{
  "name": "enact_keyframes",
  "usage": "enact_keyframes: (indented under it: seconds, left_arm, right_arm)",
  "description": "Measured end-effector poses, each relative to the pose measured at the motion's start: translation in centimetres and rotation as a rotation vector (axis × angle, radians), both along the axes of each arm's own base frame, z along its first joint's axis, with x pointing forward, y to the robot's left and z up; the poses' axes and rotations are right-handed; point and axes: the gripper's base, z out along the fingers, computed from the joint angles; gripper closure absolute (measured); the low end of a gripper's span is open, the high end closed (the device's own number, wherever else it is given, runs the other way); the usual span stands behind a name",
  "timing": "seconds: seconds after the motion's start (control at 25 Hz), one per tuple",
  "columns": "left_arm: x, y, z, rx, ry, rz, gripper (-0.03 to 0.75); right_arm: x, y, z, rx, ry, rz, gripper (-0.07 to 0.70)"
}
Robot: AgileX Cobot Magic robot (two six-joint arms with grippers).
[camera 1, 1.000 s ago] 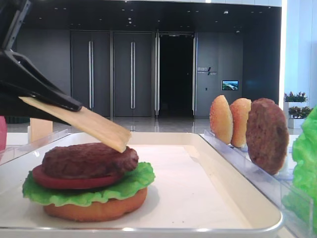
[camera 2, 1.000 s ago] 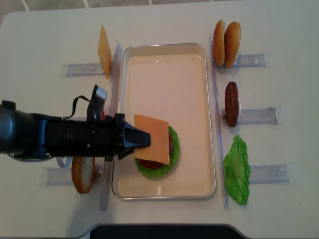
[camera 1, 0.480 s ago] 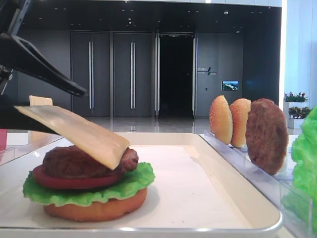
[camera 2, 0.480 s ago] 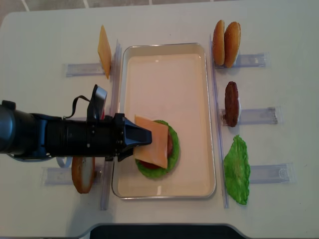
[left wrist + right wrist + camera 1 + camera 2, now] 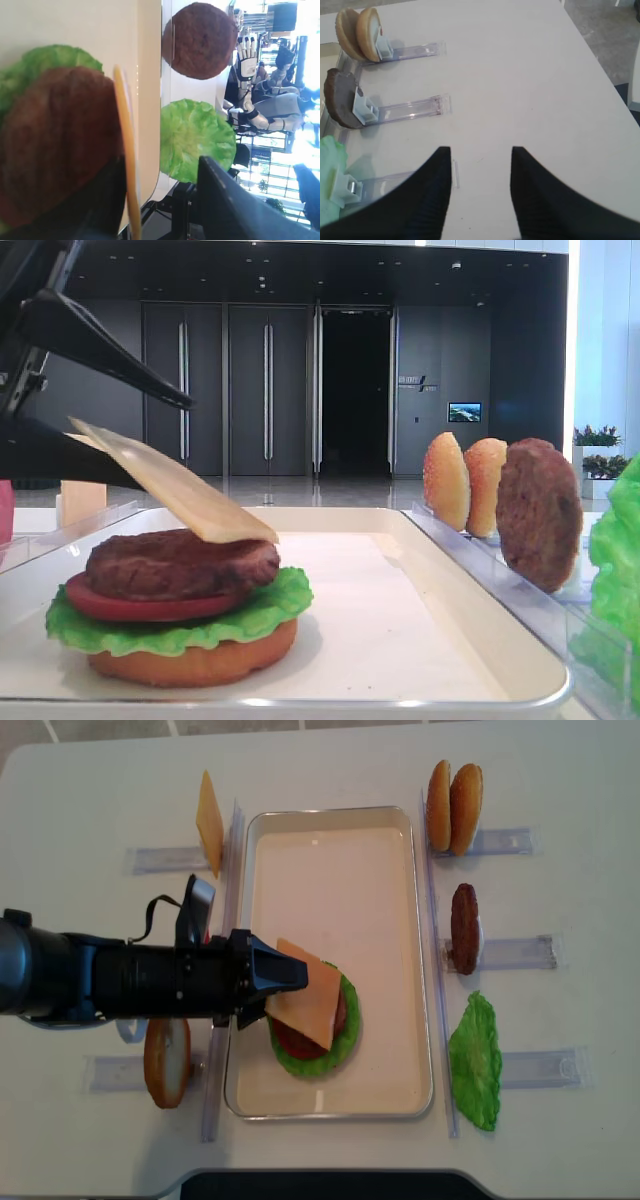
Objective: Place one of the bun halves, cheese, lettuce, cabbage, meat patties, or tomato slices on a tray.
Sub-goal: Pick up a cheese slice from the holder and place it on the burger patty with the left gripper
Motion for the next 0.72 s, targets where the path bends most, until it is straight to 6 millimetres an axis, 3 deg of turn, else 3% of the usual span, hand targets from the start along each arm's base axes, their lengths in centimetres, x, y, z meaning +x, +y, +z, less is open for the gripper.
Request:
enact_keyframes:
  seconds: [0.2,0.72]
  left_arm:
    - [1.09,-0.07,0.46,0.012,0.017,0.029,0.357]
    - [0.38,0.04,0.02,0.061,0.063,-0.037,0.357]
  right_arm:
    - [0.00,0.00,0.00,0.000,0.000,0.000,0.328]
    - [0.00,0.00,0.00,0.000,0.000,0.000,0.328]
